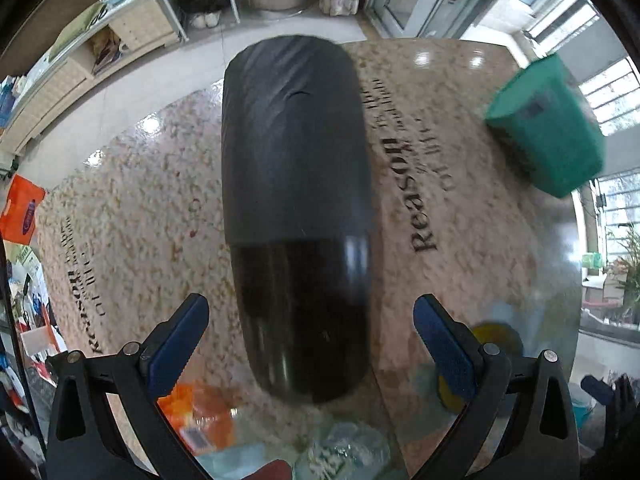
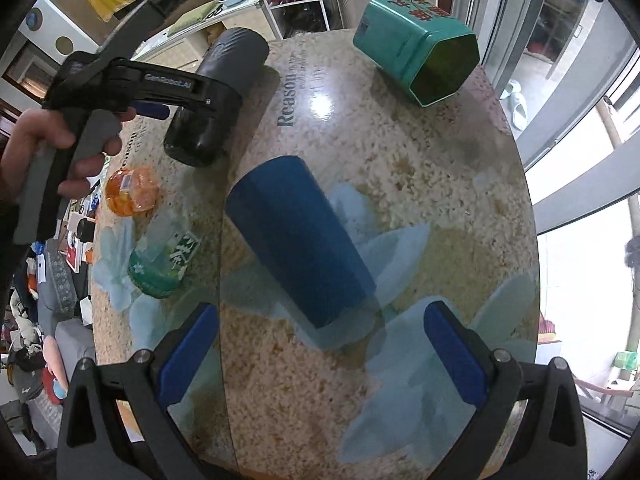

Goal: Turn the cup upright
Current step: 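Move the left tool to the black tumbler and close its fingers around it, then lift the black tumbler with the left tool and carry it toward the right tool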

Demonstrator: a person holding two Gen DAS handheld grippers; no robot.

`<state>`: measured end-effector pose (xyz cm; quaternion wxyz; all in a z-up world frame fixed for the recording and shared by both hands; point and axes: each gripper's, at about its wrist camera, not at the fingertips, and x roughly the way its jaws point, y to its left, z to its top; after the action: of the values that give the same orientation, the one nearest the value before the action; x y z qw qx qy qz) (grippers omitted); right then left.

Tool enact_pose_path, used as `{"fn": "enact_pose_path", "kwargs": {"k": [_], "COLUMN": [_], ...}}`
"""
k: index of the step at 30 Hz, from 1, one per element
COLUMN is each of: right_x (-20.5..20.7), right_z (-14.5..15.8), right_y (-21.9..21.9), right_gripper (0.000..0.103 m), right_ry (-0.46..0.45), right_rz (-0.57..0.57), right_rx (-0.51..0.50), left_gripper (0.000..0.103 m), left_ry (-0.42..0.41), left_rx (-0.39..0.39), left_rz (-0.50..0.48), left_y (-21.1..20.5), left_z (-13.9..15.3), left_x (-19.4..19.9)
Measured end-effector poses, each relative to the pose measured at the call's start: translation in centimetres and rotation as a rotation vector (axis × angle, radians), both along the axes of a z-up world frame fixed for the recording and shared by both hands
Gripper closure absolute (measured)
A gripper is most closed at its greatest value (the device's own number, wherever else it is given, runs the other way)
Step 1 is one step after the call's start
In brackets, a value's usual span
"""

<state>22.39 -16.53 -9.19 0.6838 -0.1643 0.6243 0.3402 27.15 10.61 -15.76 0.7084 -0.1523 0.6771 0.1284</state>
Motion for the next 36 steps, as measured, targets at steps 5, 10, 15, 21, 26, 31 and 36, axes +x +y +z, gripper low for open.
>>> {"fn": "enact_pose_path", "kwargs": {"k": [5, 10, 15, 21, 26, 31, 36], "right_x": [1.2, 2.0, 2.5, 2.5, 2.7, 2.7, 2.3], "right_z": [-0.7, -1.5, -1.8, -2.2, -2.4, -3.0, -3.4], "right_y": [-0.4, -1.0, -1.3, -1.0, -1.2, -1.4, -1.2], "right_gripper": [0.000, 0.000, 0.000, 0.000, 0.000, 0.000, 0.000], "right_ry": [0.011, 0.022, 0.029, 0.034, 0.042, 0.052, 0.058], "right_rz": [-0.007, -0.026, -0.041, -0.041, -0.055, -0.065, -0.060], "right_rx": [-0.007, -0.028, -0.035, -0.046, -0.051, -0.061, -0.058], "left_gripper": [0.000, 0.000, 0.000, 0.000, 0.007, 0.020, 0.021], "left_ry": [0.029, 0.063, 0.083, 0.096, 0.064, 0.032, 0.017], "left_rx": [-0.005, -0.007, -0.024, -0.027, -0.030, -0.049, -0.049], "left_rz": [0.020, 0.016, 0.009, 0.008, 0.008, 0.005, 0.049], "left_y": [1.4, 2.4, 2.9, 3.7, 3.9, 4.6, 4.4], "left_z": [-1.5, -2.7, -4.0, -5.5, -5.5, -4.9, -4.8], "left_x": [1.4, 3.1, 5.0, 6.7, 7.7, 8.3, 7.4]}}
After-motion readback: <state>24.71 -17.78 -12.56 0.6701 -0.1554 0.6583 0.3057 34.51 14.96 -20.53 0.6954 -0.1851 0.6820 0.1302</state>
